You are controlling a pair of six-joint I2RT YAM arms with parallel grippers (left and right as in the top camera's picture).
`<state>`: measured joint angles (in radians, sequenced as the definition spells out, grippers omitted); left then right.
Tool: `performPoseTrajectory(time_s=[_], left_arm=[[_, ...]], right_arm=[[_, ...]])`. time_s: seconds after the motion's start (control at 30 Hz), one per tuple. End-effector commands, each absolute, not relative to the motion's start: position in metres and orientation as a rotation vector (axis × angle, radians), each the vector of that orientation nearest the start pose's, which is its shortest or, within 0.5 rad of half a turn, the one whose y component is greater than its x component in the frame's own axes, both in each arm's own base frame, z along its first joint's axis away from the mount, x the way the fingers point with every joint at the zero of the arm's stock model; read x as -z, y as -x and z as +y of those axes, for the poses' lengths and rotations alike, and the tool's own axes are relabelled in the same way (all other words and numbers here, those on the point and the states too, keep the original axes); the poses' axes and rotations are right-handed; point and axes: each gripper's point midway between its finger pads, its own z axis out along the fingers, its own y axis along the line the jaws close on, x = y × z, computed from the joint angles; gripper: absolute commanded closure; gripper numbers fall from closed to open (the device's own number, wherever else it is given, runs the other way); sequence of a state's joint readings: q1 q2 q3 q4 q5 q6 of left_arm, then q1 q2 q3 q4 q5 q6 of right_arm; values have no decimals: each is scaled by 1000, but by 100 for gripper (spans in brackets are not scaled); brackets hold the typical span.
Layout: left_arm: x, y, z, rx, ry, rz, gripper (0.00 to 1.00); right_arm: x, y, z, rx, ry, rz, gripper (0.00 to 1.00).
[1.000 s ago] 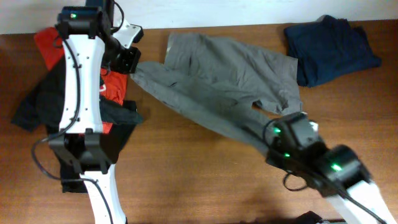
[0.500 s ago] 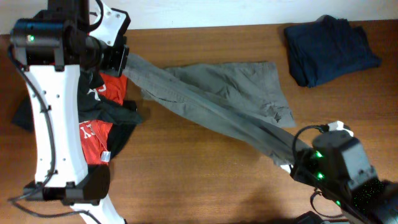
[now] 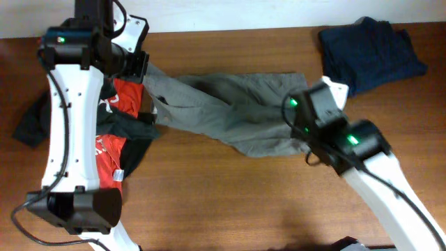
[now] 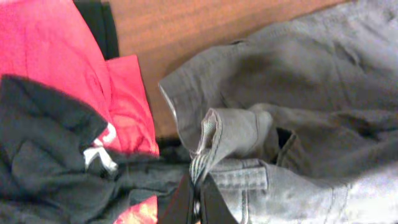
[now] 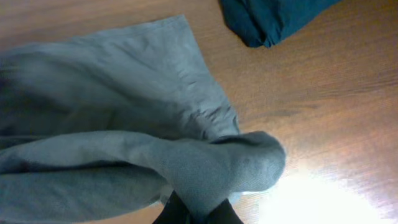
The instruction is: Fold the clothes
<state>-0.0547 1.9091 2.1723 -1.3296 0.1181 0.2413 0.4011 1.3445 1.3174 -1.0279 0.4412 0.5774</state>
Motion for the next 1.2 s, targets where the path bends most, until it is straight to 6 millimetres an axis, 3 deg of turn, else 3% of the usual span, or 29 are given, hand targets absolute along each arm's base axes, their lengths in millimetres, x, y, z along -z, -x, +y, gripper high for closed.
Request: performPoseTrajectory(time_s=[0.0, 0.17, 0.27, 0.43, 0.47, 0.5, 0.63, 0.77, 0.8, 0.83, 0.87, 0.9, 0.93, 1.03, 1.17], left_arm=[[-253, -468, -40, 69, -395, 2540, 99], [-237, -508, -32, 26, -246, 2426, 100], [-231, -531, -34, 31, -218, 2343, 100], [-211, -559, -40, 33, -226, 2286, 99], [-203, -565, -44, 36, -233, 2284, 99], [-184, -572, -51, 41, -247, 2299, 99], [-137, -574, -50, 41, -248, 2394, 100], [-114, -570, -19, -76, -74, 2470, 100], [-112, -570, -15, -90, -64, 2474, 100], [-111, -570, -11, -93, -55, 2476, 99], [-111, -570, -7, -94, -41, 2476, 93], [-111, -570, -3, -90, -13, 2476, 79], [-111, -570, 2, -83, 27, 2475, 72], [-117, -567, 19, -67, 137, 2483, 64], [-139, -558, 24, -62, 148, 2480, 31]], right_arm=[[-204, -354, 29, 314, -396, 2466, 96], [-164, -403, 6, 224, -431, 2503, 96], [-139, -425, 3, 118, -423, 2535, 96], [-95, -447, 3, 96, -412, 2576, 96], [-89, -449, 4, 94, -411, 2584, 97], [-70, -453, 7, 78, -406, 2612, 96], [-50, -455, 7, 88, -405, 2640, 96], [-54, -466, 8, 86, -348, 2601, 92], [-58, -472, 9, 83, -331, 2577, 86], [-60, -476, 9, 80, -323, 2560, 68], [-62, -479, 10, 77, -300, 2549, 53], [-63, -481, 13, 61, -253, 2548, 41], [-65, -482, 15, 46, -233, 2551, 34], [-81, -474, 20, -25, -217, 2582, 23], [-120, -457, 17, -110, -229, 2581, 19]])
